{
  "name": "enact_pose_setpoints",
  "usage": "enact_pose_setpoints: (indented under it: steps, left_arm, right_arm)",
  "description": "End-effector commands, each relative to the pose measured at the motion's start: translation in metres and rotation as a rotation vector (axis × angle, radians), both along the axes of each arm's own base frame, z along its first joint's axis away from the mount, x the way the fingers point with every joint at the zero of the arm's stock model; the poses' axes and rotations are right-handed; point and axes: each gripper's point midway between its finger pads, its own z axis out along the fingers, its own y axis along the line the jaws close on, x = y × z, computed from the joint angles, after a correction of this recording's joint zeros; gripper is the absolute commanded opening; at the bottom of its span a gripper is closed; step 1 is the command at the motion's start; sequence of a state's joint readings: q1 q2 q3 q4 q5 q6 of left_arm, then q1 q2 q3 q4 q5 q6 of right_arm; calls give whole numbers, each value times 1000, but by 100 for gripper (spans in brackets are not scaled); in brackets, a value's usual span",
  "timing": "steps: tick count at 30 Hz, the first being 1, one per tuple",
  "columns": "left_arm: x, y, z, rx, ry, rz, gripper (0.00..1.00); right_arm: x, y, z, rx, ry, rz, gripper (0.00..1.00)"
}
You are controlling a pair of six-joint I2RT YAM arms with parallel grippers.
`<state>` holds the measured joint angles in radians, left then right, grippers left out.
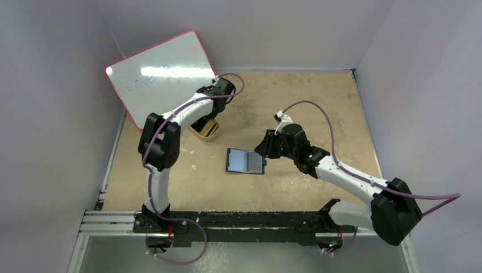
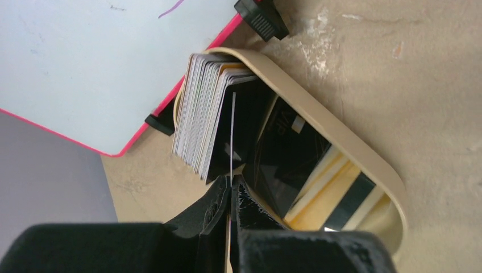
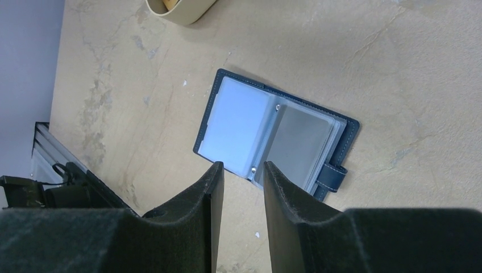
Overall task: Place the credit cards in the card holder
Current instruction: Pick up the credit card from the storage box.
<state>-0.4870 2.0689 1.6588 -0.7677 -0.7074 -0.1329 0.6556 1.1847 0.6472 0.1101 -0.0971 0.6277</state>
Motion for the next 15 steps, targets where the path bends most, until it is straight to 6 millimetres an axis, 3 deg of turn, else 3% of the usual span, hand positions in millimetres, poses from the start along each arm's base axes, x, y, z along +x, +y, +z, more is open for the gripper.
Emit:
enact_pose_setpoints:
  steps: [1,5,9,15]
  left_arm:
    - [-11,-7,50,-107,-89,50,0]
    - [-21,-15,62,-216,-106,56,0]
    - [-31,-42,74,-418,-113,9,0]
    - [-58,-83,86,-717,-79,-75,0]
  right_arm:
    - [1,5,5,29,-22,12,34]
    - [-4,9,4,42,-6,40,34]
    - [-10,13,-4,63,40,55,34]
    - [0,5,-14,-1,50,-2,34]
